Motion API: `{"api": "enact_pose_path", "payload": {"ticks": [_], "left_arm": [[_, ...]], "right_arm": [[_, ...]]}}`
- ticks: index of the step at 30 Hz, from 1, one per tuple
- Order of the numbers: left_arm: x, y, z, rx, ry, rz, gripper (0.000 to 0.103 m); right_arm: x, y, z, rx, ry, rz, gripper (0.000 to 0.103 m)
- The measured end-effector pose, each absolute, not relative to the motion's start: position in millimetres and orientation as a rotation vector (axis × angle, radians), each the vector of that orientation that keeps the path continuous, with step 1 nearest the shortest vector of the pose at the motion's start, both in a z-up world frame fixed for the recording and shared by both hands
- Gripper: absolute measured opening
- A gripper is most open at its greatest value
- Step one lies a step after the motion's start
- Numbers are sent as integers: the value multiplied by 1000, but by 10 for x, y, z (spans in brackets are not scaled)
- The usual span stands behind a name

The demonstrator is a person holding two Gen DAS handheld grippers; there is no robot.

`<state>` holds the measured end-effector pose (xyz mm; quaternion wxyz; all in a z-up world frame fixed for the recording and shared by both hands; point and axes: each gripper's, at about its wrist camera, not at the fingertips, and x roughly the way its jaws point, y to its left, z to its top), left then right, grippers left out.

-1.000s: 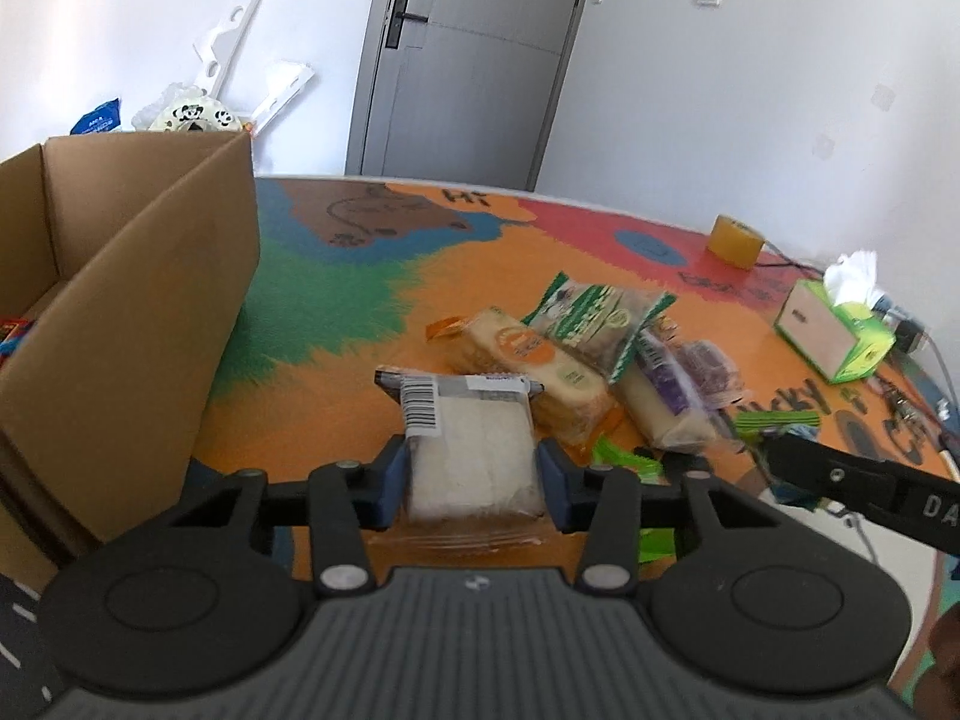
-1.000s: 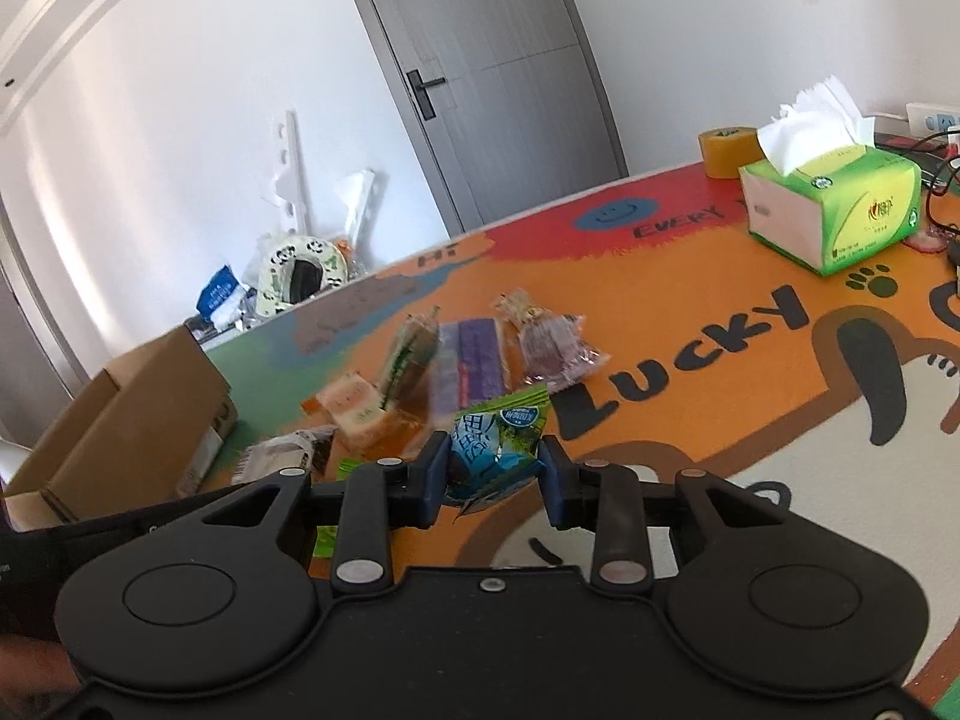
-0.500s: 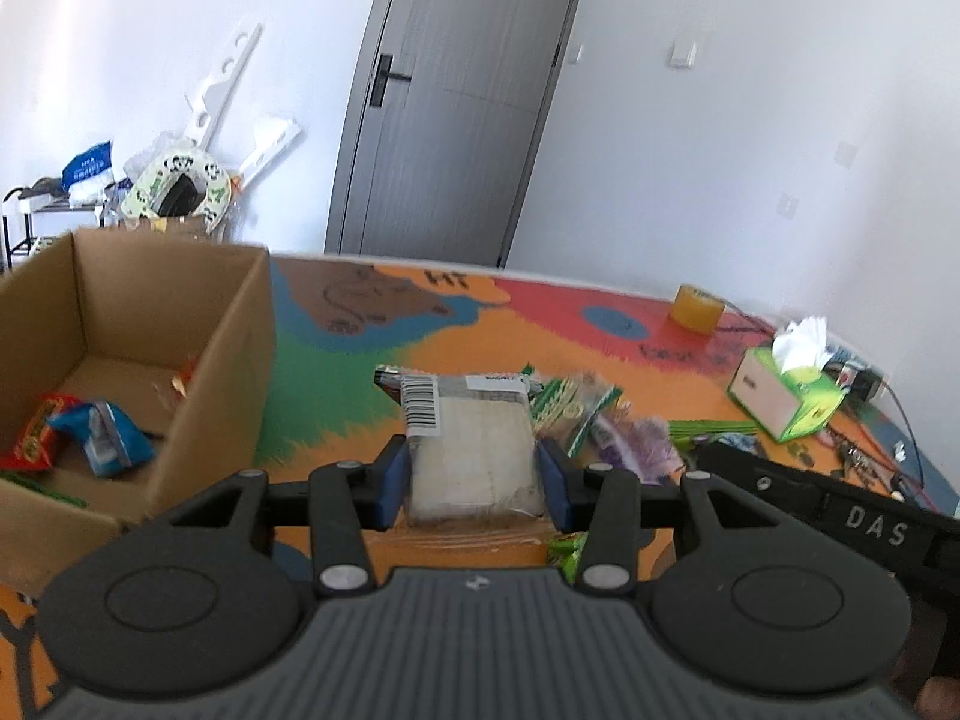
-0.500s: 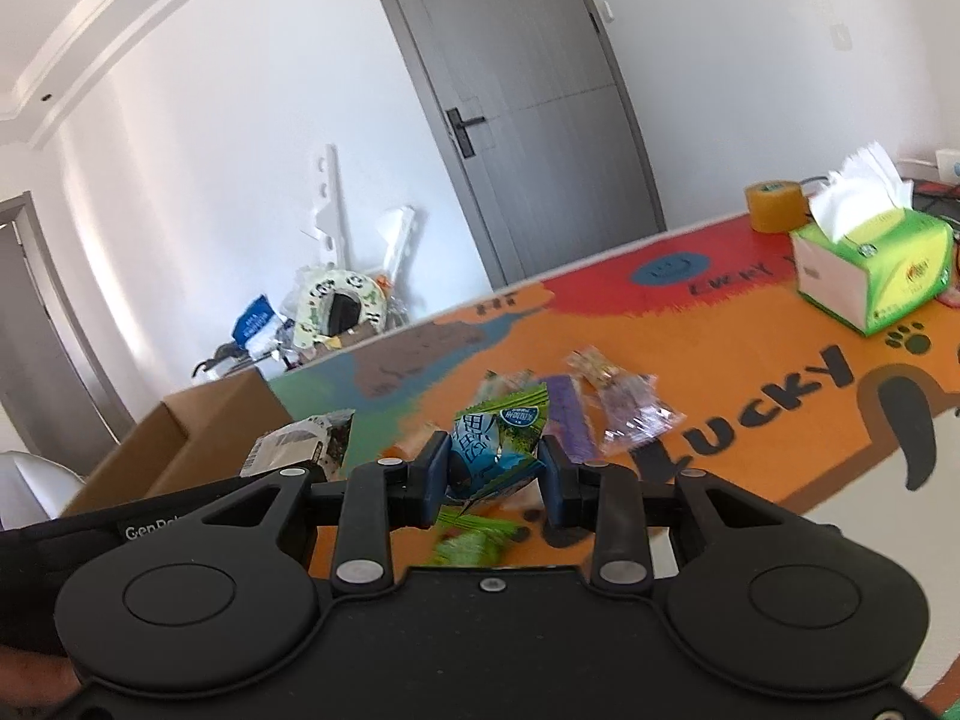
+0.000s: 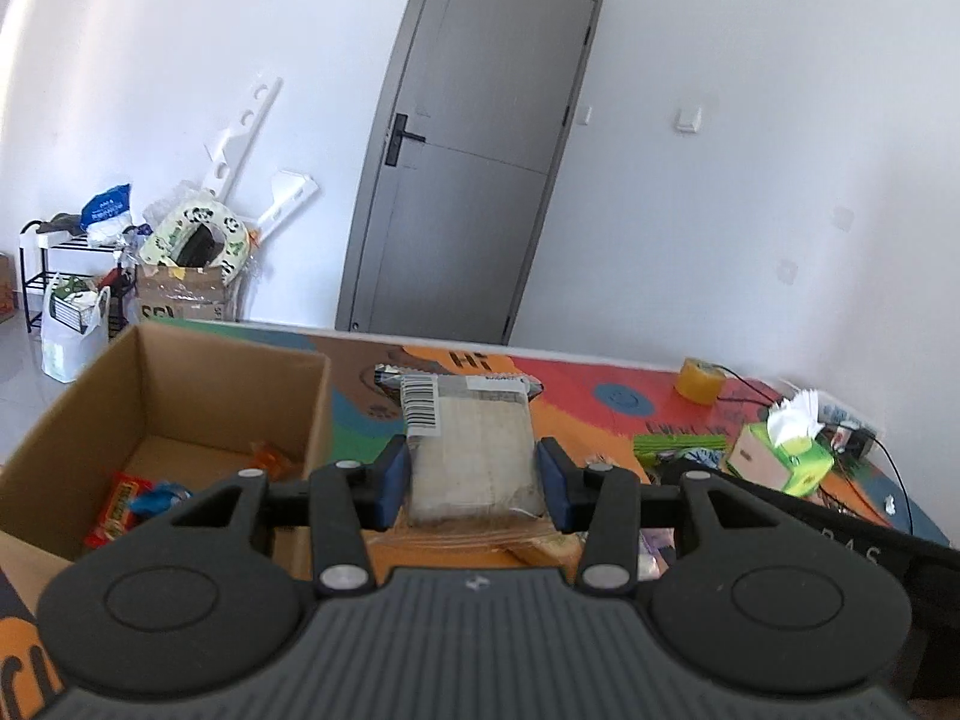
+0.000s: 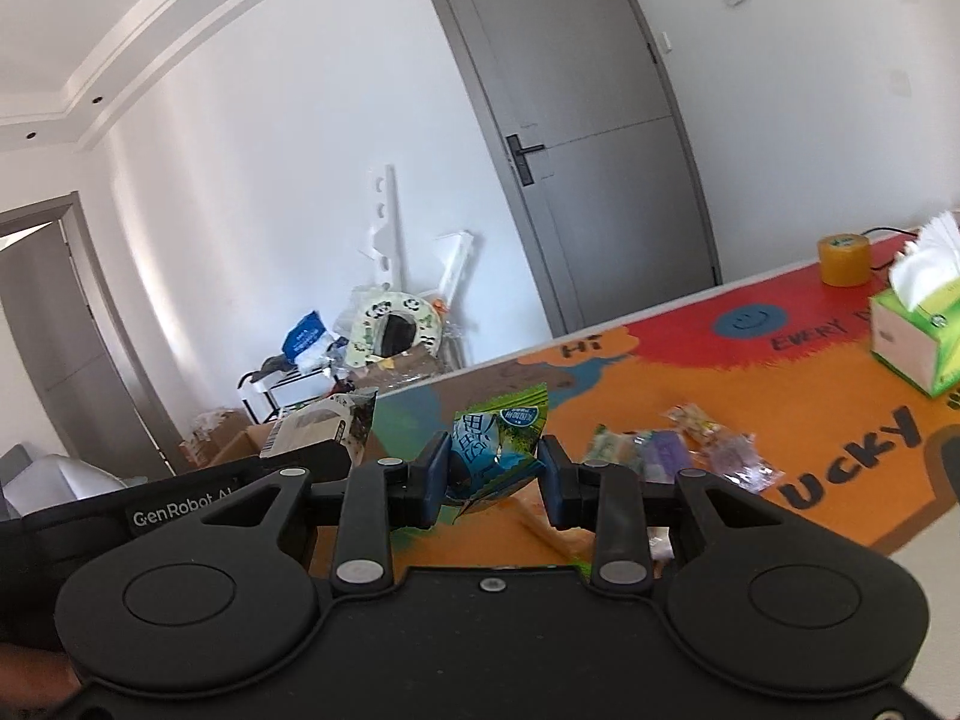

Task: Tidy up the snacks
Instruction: 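Carry the white bread pack and blue candy over the cardboard box with both tools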

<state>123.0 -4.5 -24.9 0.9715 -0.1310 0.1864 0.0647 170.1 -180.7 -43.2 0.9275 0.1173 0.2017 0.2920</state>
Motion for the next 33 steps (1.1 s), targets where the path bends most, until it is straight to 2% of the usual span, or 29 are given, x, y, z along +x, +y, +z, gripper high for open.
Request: {"api": "enact_pose_path", "payload": {"ticks": [16, 33], "left_arm": [[1080, 583, -103, -322, 321, 239, 45], [1119, 1280, -268, -401, 345, 312, 44]], "right_arm": [[1817, -1196, -212, 229, 413, 705, 32], [1830, -451, -203, 174, 456, 794, 32]]}}
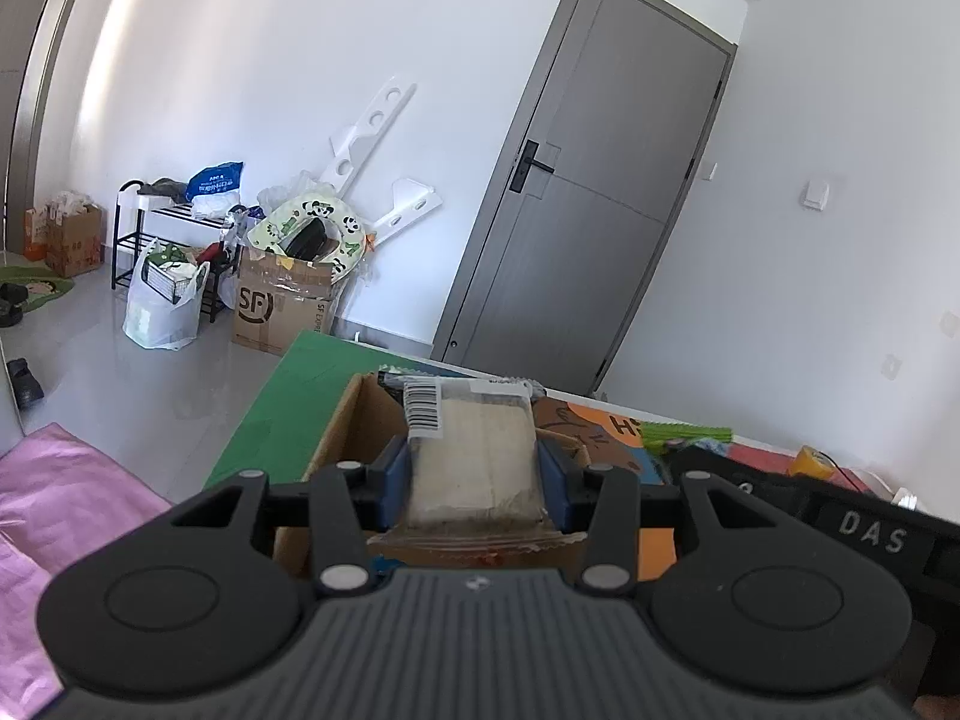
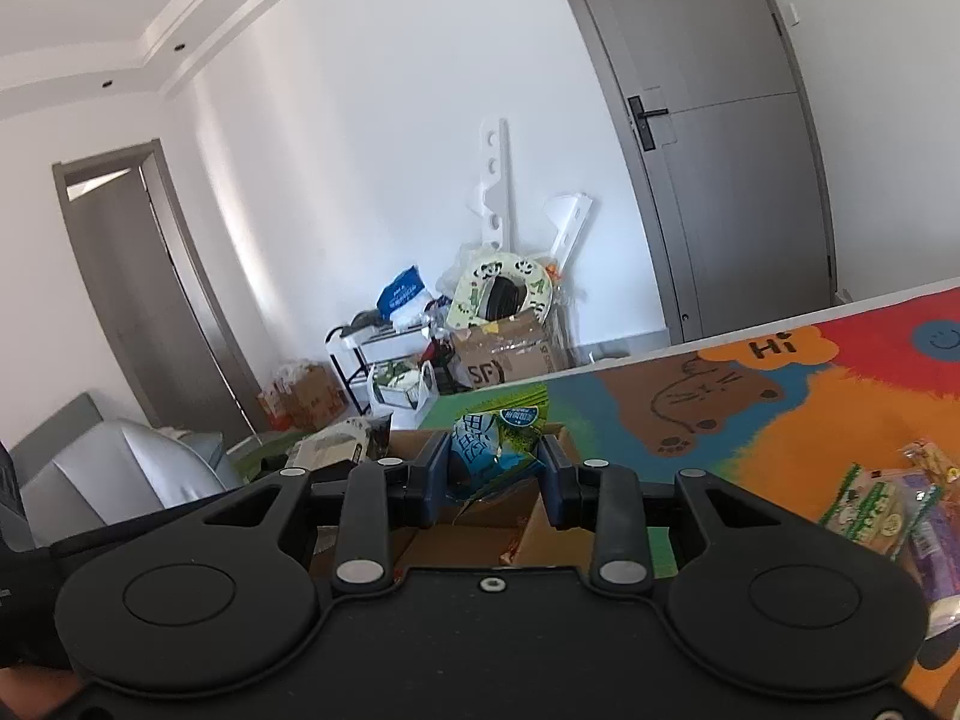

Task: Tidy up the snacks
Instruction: 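Carry the white bread pack and blue candy over the cardboard box with both tools, then open both tools to drop the bread pack and candy into the box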

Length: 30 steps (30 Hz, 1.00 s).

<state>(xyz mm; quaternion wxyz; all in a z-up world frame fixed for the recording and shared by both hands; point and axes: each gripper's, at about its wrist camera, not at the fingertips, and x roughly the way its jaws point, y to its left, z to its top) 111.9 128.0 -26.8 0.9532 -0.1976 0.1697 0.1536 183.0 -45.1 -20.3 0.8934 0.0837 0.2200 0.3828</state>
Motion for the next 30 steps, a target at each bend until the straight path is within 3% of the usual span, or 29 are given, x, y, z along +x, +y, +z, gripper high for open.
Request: {"api": "enact_pose_path", "payload": {"ticks": [9, 13, 19, 24, 26, 30], "left_arm": [[1098, 1377, -367, -423, 369, 311, 44], [1121, 1341, -368, -412, 379, 312, 44], [1234, 1259, -380, -397, 404, 307, 45], [1221, 1135, -325, -380, 408, 288, 54], [1208, 1075, -302, -370, 409, 284, 63], [1193, 940, -273, -351, 416, 274, 70]], "right_arm": [[1800, -285, -276, 183, 503, 837, 35], [1799, -437, -262, 237, 498, 830, 58], [1828, -711, -228, 281, 472, 787, 63], [1858, -894, -261, 303, 467, 752, 66], [1858, -969, -284, 313, 469, 734, 70], [1850, -1139, -317, 318, 466, 694, 77]]}}
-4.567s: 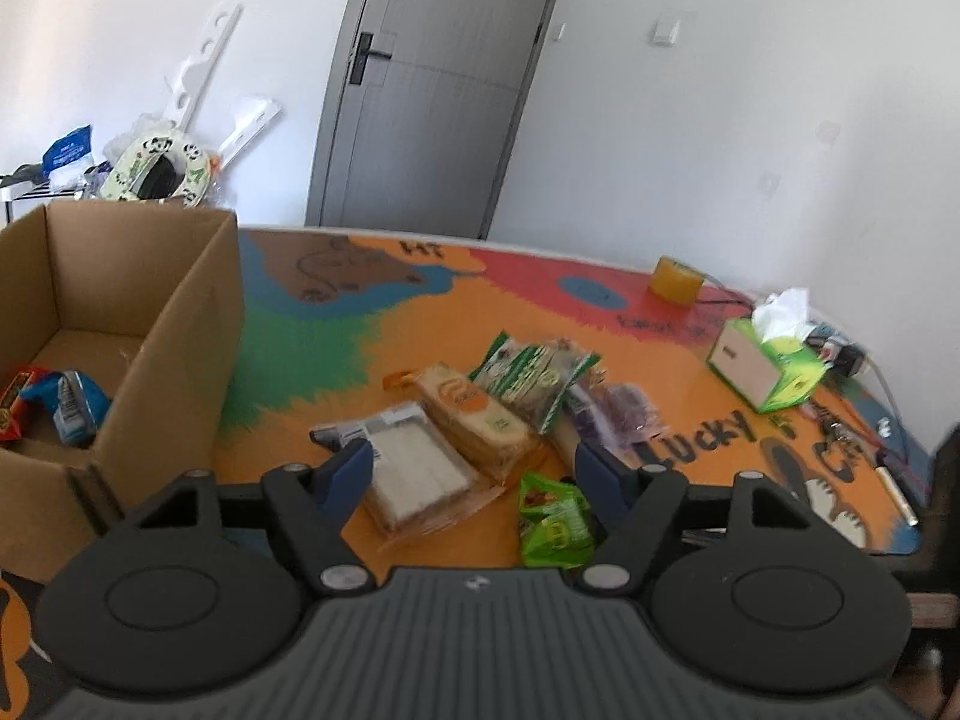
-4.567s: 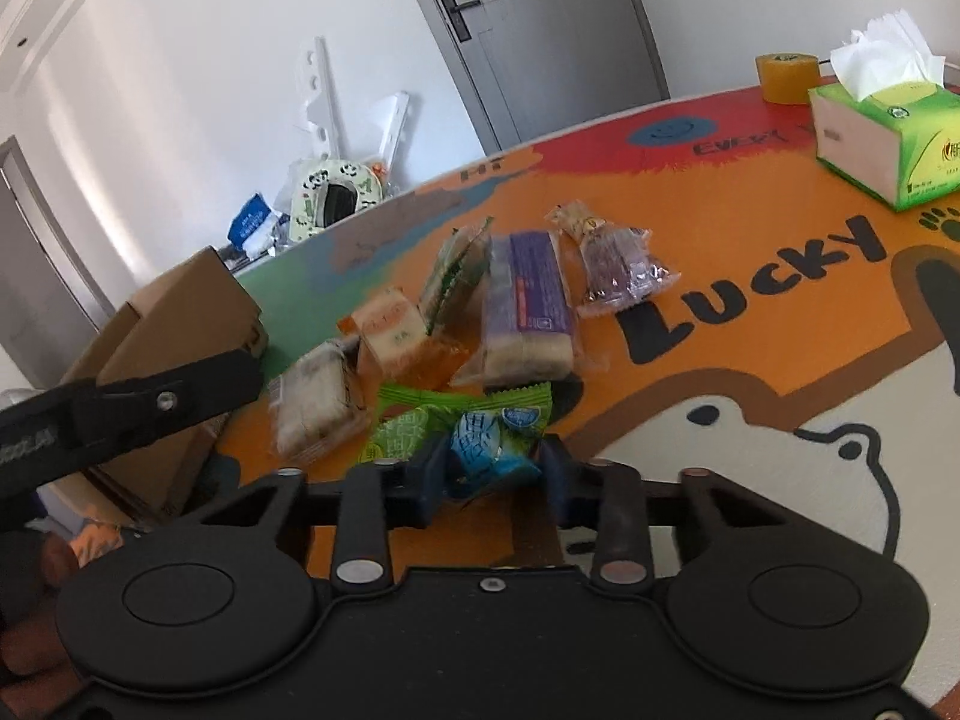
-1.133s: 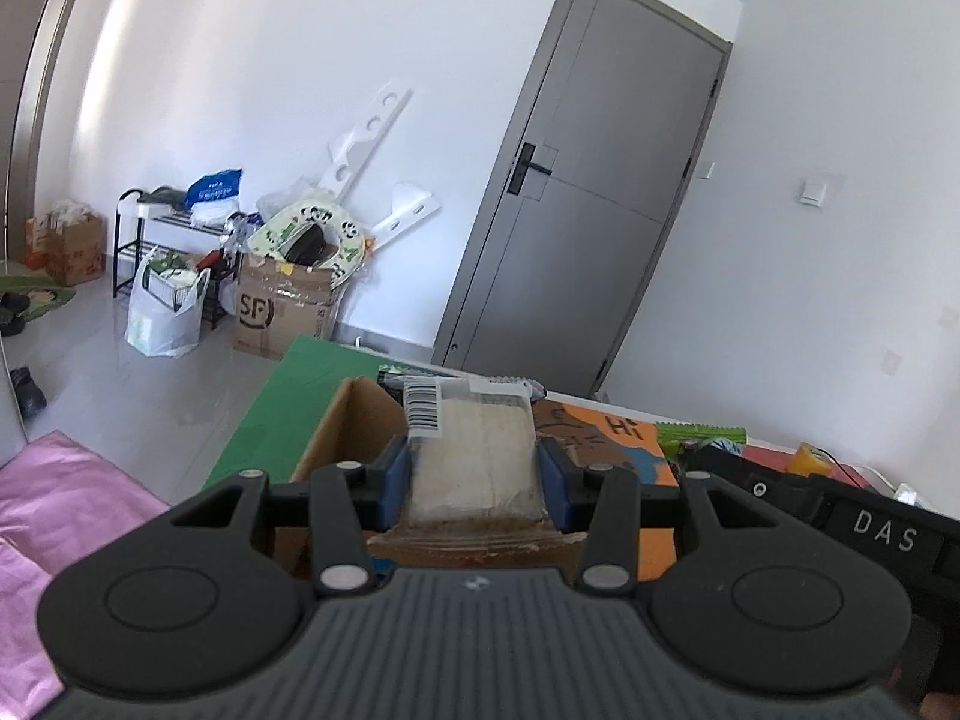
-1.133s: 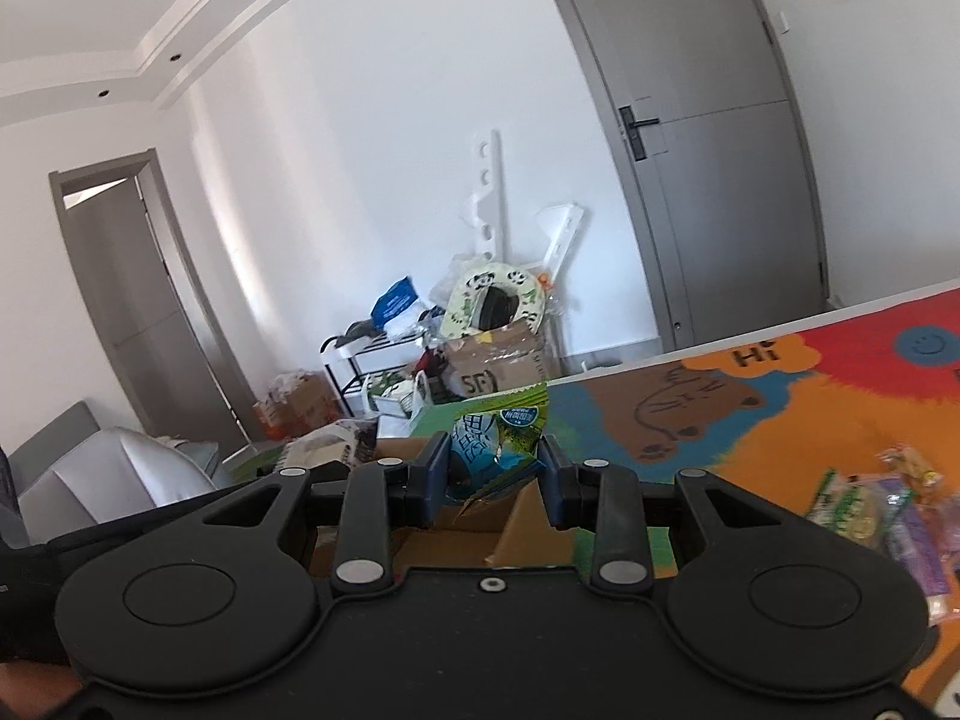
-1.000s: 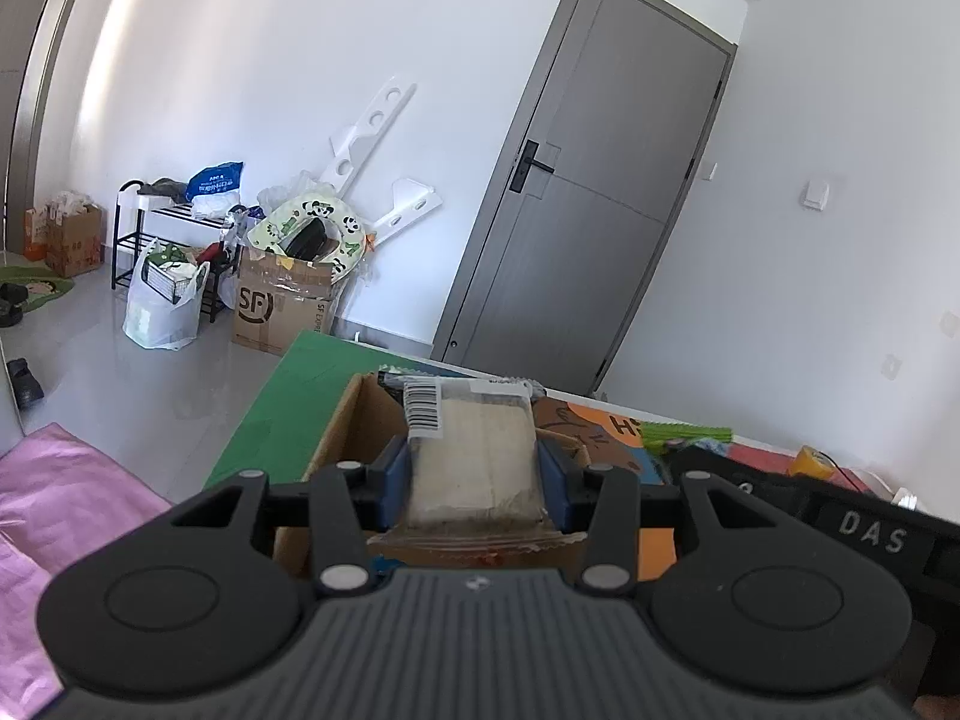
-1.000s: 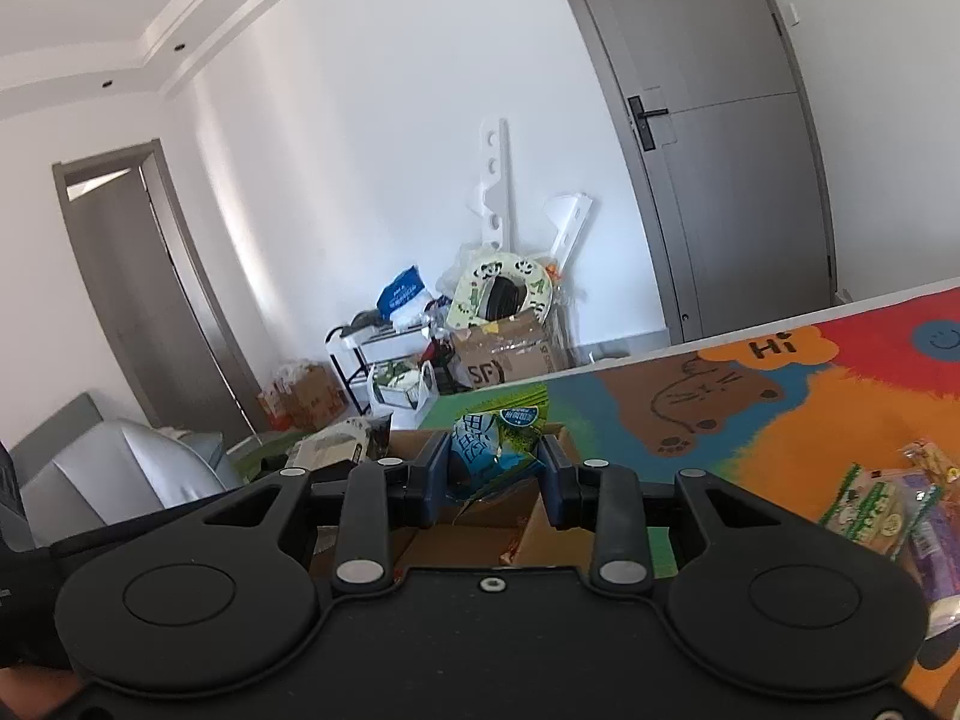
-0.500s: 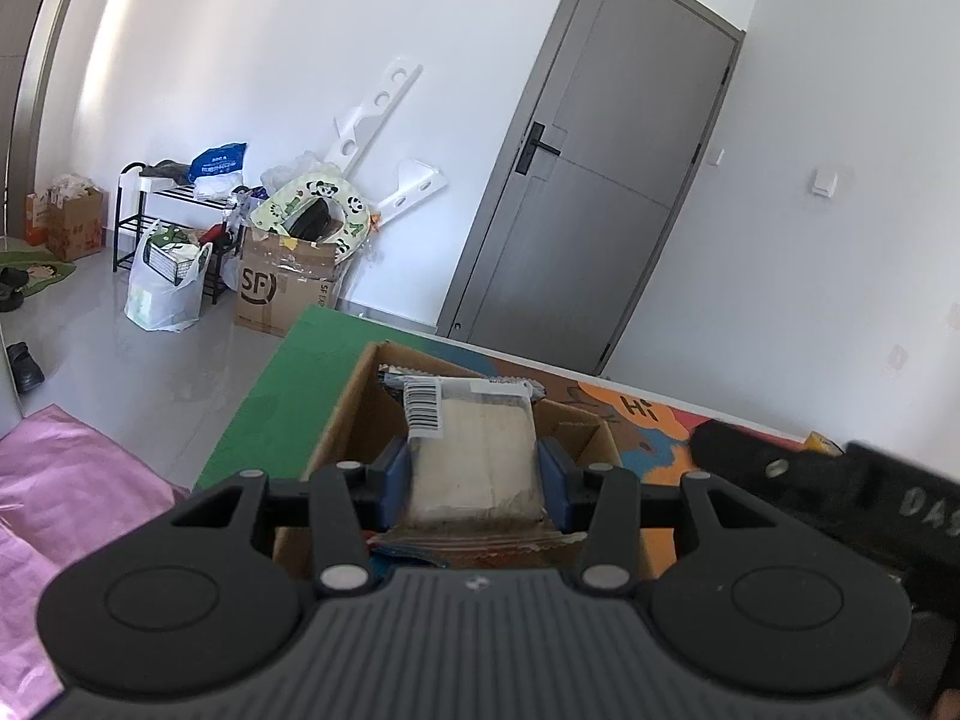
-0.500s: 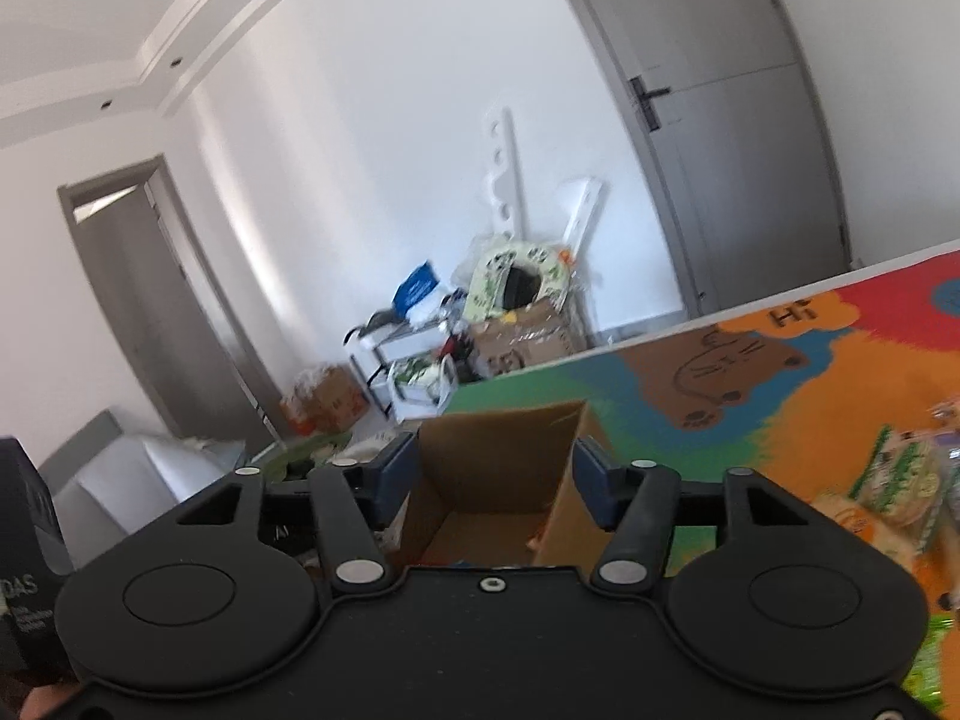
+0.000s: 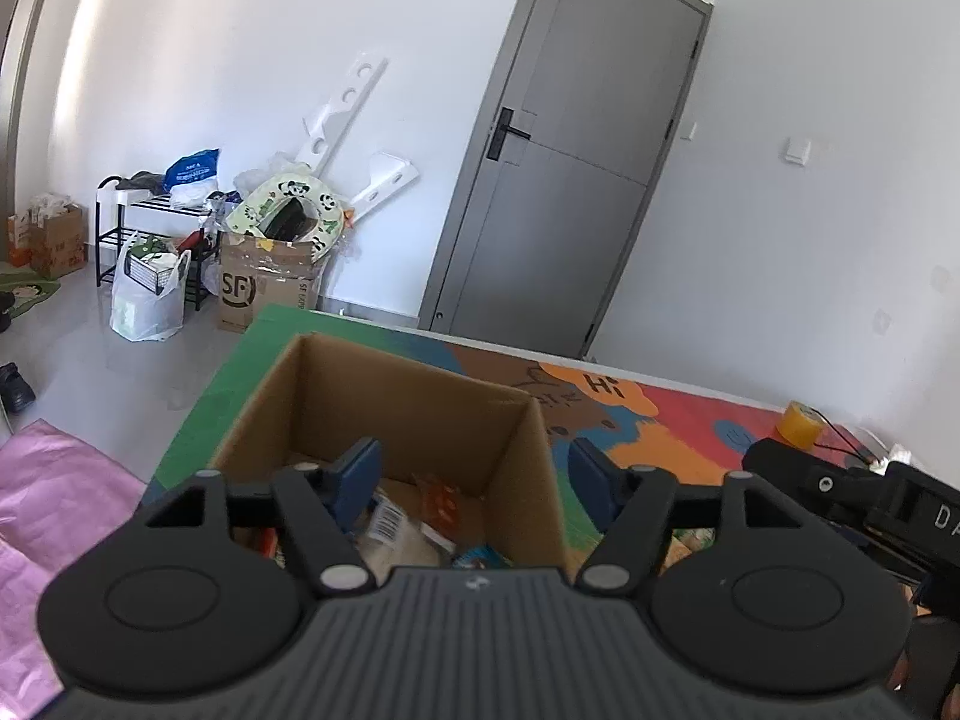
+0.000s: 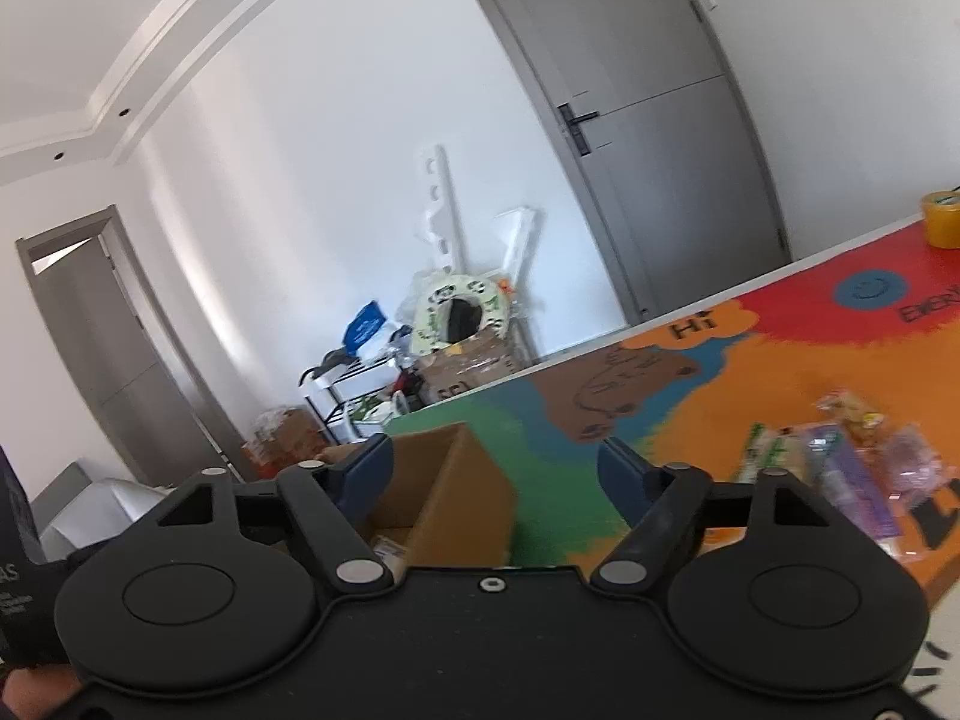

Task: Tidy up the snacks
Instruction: 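Open both tools to drop the bread pack and candy into the box, then move both tools back from the box to the remaining snacks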

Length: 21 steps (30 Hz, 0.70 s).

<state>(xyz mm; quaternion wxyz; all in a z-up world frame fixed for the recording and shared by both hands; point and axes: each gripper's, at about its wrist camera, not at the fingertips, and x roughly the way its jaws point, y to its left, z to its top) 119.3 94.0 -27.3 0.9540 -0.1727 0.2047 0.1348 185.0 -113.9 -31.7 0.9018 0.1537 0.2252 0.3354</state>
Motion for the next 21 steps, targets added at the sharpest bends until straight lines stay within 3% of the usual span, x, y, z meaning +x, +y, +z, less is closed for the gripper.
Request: {"api": "enact_pose_path", "payload": {"ticks": [8, 21], "left_arm": [[1190, 628, -262, -336, 437, 236, 81], [1208, 201, -213, -297, 446, 149, 83]], "right_arm": [[1813, -1539, -379, 328, 463, 618, 87], [1641, -2052, -350, 348, 429, 555, 103]]}}
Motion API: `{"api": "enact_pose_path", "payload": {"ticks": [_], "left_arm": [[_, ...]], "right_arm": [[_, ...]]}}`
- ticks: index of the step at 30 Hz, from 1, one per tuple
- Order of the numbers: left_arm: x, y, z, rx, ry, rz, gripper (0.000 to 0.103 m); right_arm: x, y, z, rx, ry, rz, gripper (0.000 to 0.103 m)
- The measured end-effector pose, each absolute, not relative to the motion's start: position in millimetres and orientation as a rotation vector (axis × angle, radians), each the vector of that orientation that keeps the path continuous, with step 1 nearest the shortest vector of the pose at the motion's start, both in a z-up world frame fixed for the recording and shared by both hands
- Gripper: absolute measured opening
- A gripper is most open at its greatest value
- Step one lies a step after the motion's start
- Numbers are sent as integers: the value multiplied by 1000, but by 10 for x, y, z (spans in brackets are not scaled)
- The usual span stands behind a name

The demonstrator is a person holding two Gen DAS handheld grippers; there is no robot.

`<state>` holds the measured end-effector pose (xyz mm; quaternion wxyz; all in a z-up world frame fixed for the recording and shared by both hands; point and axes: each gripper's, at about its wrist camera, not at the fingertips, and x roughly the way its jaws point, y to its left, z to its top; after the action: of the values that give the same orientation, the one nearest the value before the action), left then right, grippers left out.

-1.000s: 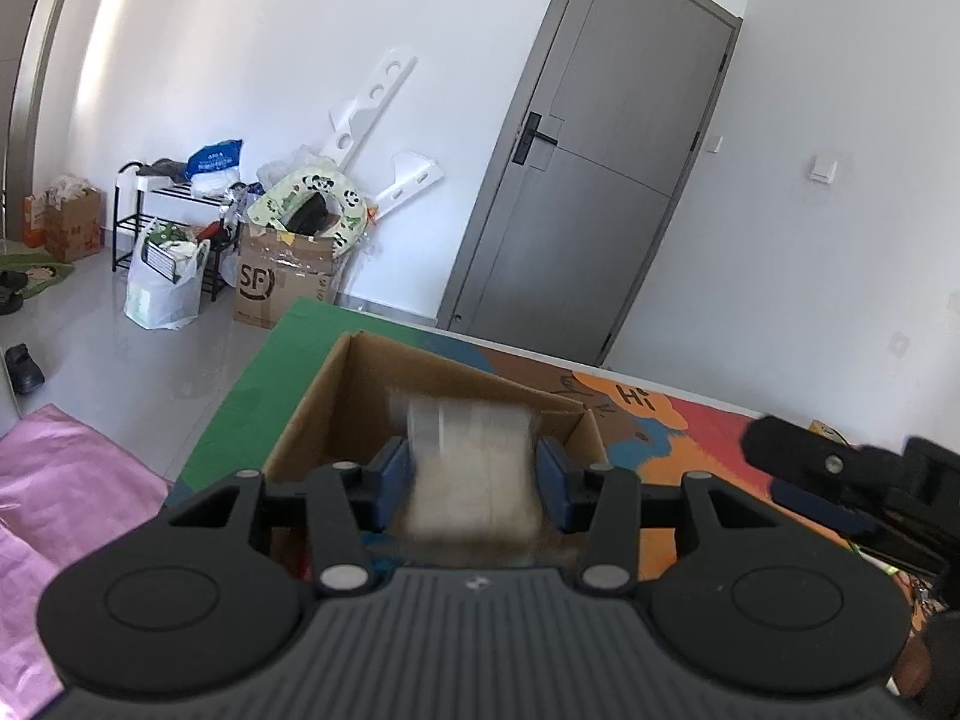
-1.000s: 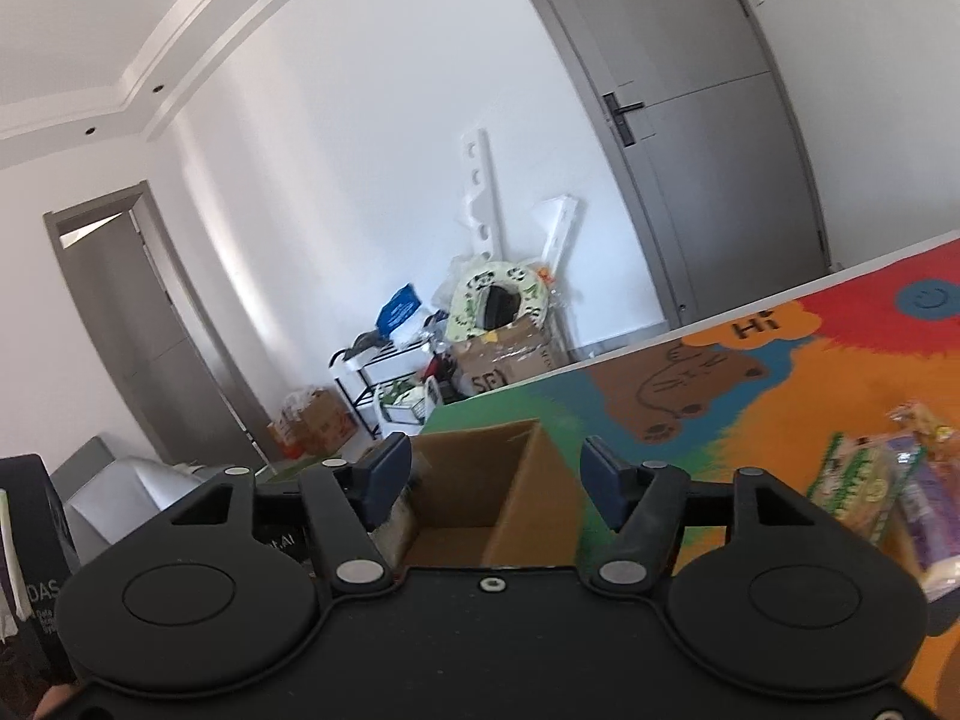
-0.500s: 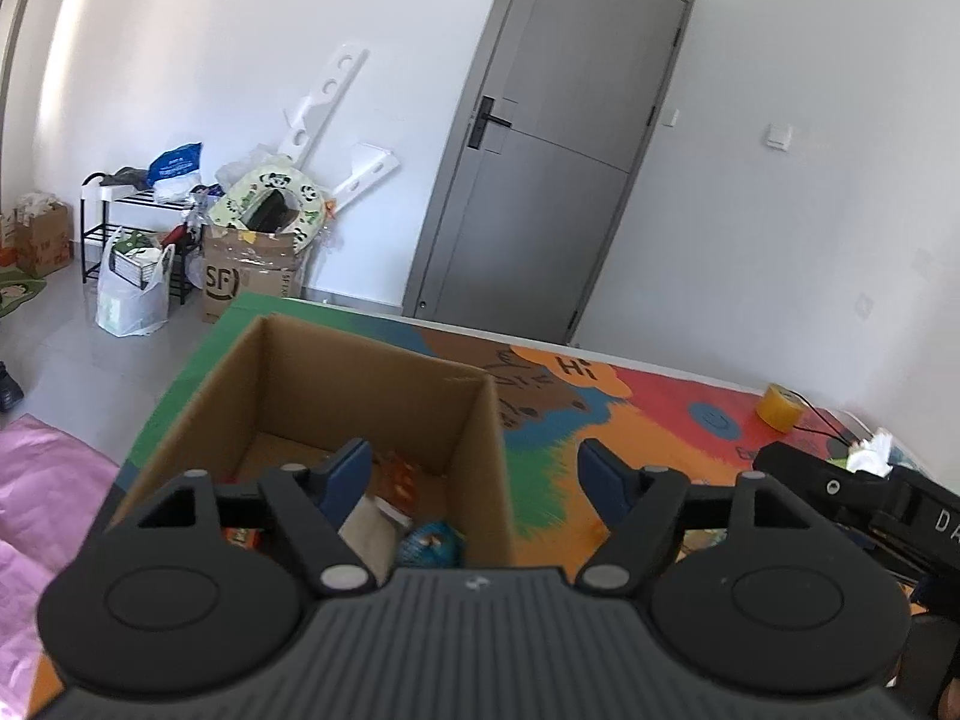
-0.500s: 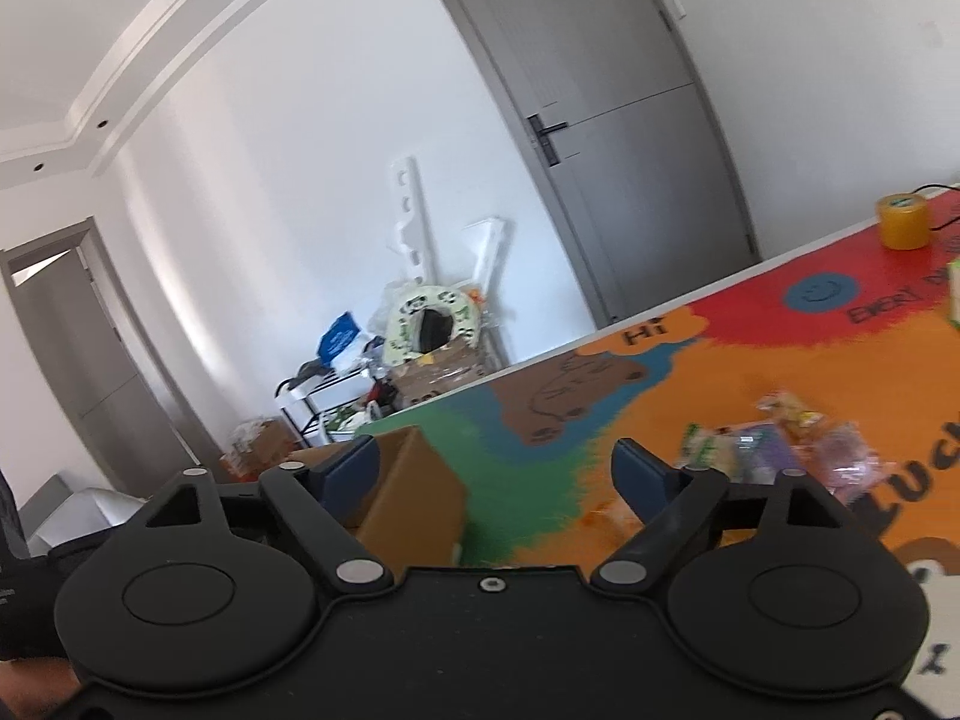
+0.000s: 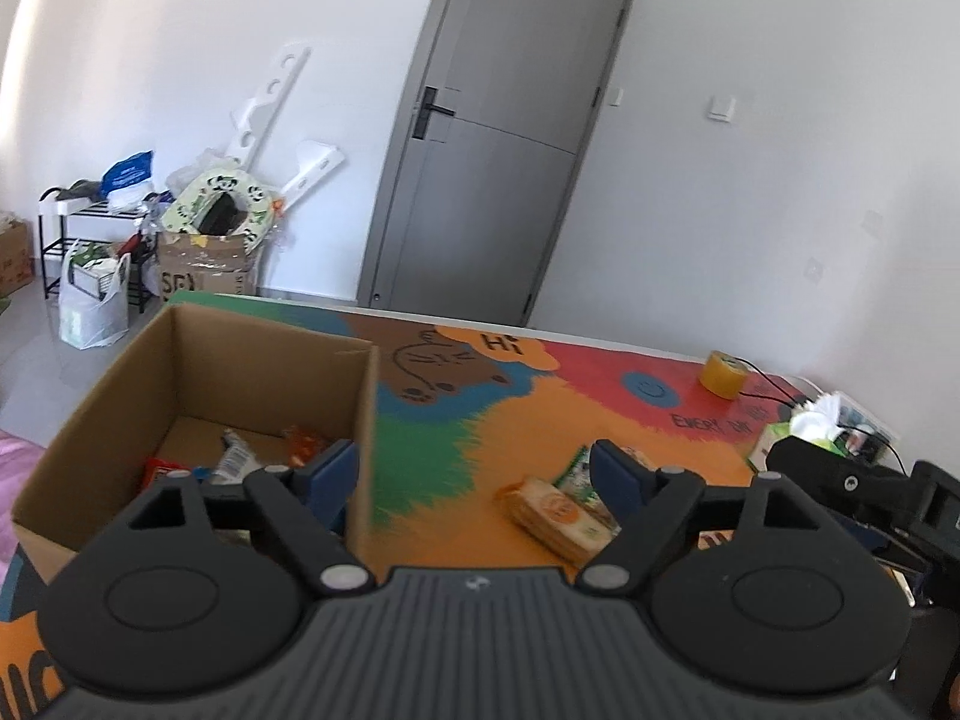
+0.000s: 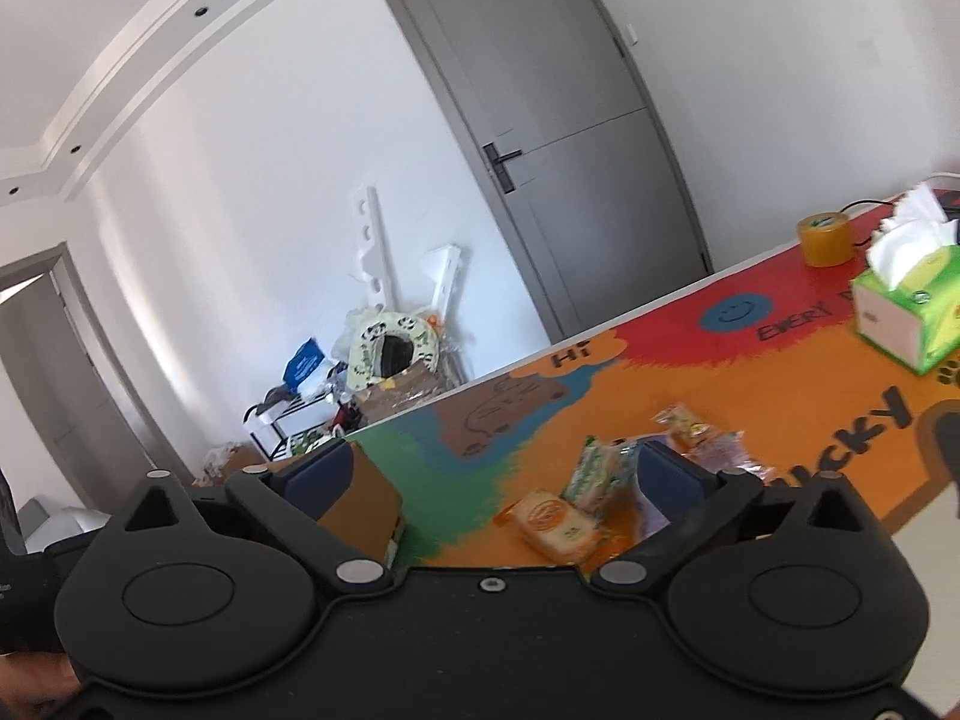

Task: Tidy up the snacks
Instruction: 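Move both tools back from the box to the remaining snacks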

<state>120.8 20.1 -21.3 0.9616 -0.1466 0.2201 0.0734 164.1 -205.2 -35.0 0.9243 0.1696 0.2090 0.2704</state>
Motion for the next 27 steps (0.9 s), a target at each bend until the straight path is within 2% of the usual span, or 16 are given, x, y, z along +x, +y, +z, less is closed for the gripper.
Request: {"api": "enact_pose_path", "payload": {"ticks": [17, 27], "left_arm": [[1345, -427, -234, -253, 471, 59, 85], [1571, -548, -508, -264, 550, 67, 85]], "right_arm": [[1555, -2792, -449, 387, 404, 410, 103], [1684, -3000, -661, 411, 438, 351, 103]]}}
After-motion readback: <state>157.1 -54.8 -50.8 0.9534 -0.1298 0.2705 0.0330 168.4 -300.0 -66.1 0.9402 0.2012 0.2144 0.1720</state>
